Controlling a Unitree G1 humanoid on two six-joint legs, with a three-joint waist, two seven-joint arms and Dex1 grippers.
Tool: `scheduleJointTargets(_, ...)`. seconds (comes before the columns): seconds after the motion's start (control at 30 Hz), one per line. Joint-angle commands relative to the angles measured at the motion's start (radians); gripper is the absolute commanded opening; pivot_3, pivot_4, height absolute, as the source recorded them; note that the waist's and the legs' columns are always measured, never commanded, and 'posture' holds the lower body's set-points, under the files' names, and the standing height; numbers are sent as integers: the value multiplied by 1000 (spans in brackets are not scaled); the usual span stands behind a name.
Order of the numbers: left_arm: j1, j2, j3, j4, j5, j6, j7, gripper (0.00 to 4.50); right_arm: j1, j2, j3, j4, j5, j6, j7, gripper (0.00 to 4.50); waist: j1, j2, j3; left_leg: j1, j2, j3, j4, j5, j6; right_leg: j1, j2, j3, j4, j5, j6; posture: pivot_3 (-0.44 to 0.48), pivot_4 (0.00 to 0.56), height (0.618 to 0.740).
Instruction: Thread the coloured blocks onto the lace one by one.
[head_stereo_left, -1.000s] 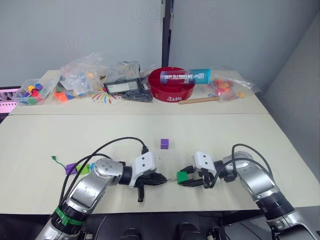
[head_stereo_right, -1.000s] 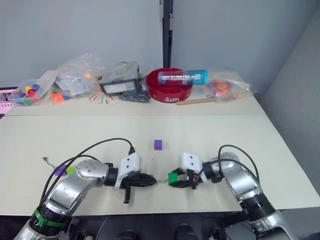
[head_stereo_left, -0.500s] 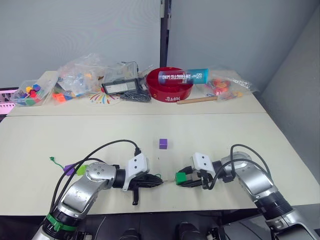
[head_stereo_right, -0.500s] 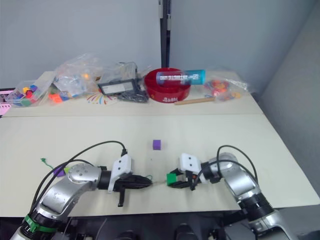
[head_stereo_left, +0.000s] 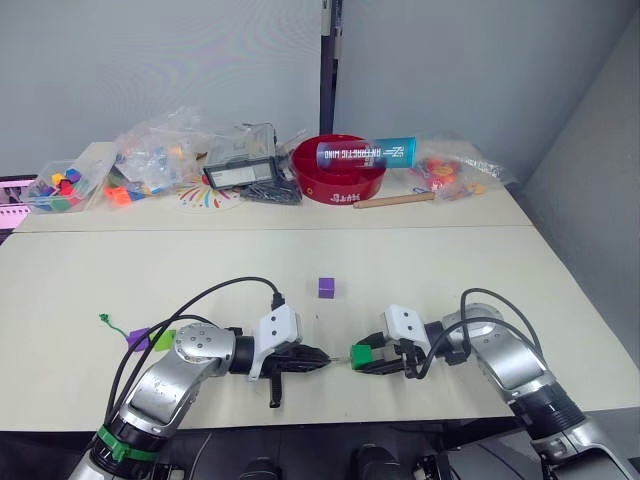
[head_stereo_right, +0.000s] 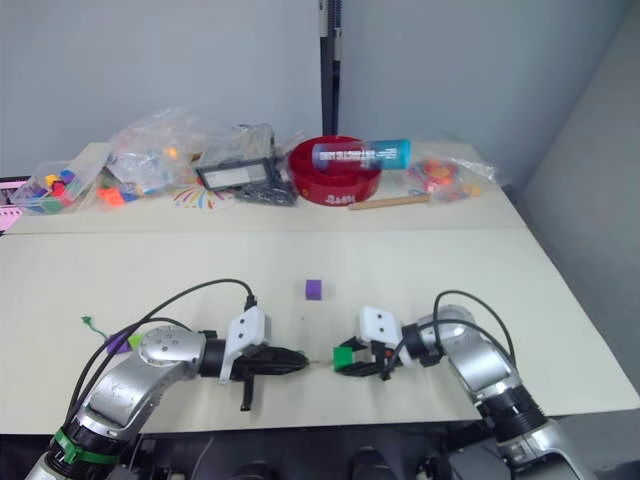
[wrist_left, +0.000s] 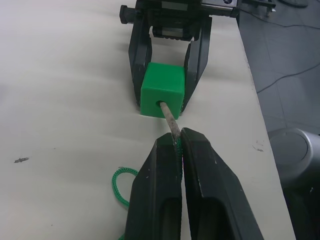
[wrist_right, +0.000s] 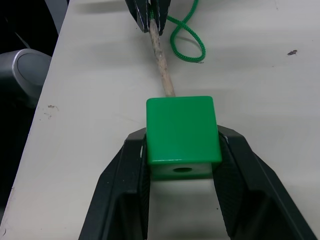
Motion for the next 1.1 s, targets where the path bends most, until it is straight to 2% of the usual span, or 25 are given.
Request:
scheduleJointTargets(0.03, -11, -3, -17, -15, -29, -31, -25, 0, 27, -7, 42, 23, -29, 9, -2, 1194, 0, 0, 0, 0, 0, 0, 0, 0, 0, 0, 0, 0, 0, 0, 0, 0, 150, 740)
scheduleJointTargets(0.2, -17, -15, -56, -5, -8, -42, -19, 0, 20, 5, 42, -4, -13, 31, -5, 1194, 0, 0, 0, 0, 0, 0, 0, 0, 0, 0, 0, 0, 0, 0, 0, 0, 150, 740)
scheduleJointTargets(0.4, -34, 5, -112, 66, 78, -97, -17, 0, 29, 5, 45, -42, 0, 56, -3, 1194, 0, 0, 0, 0, 0, 0, 0, 0, 0, 0, 0, 0, 0, 0, 0, 0, 150, 740)
scheduleJointTargets(0.57, -19, 61, -55, 73, 56, -112, -40, 0, 30, -21, 30, 20, -19, 19, 0, 1194, 0, 0, 0, 0, 0, 0, 0, 0, 0, 0, 0, 0, 0, 0, 0, 0, 150, 740)
scheduleJointTargets(0.7, -16, 62, -15, 57, 10, -93, -34, 0, 26, -25, 27, 42, -19, -2, 5, 1194, 3, 0, 0, 0, 0, 0, 0, 0, 0, 0, 0, 0, 0, 0, 0, 0, 150, 740)
scheduleJointTargets(0.9, -13, 57, -14, 41, -6, -90, -24, 0, 34, -18, 42, 37, -23, -11, 4, 1194, 3, 0, 0, 0, 0, 0, 0, 0, 0, 1, 0, 0, 0, 0, 0, 0, 150, 740)
scheduleJointTargets(1.1, -19, 93, -49, 26, 0, -69, -54, 0, 31, -15, 43, 35, -20, -8, -2, 1194, 2, 0, 0, 0, 0, 0, 0, 0, 0, 1, 0, 0, 0, 0, 0, 0, 150, 740)
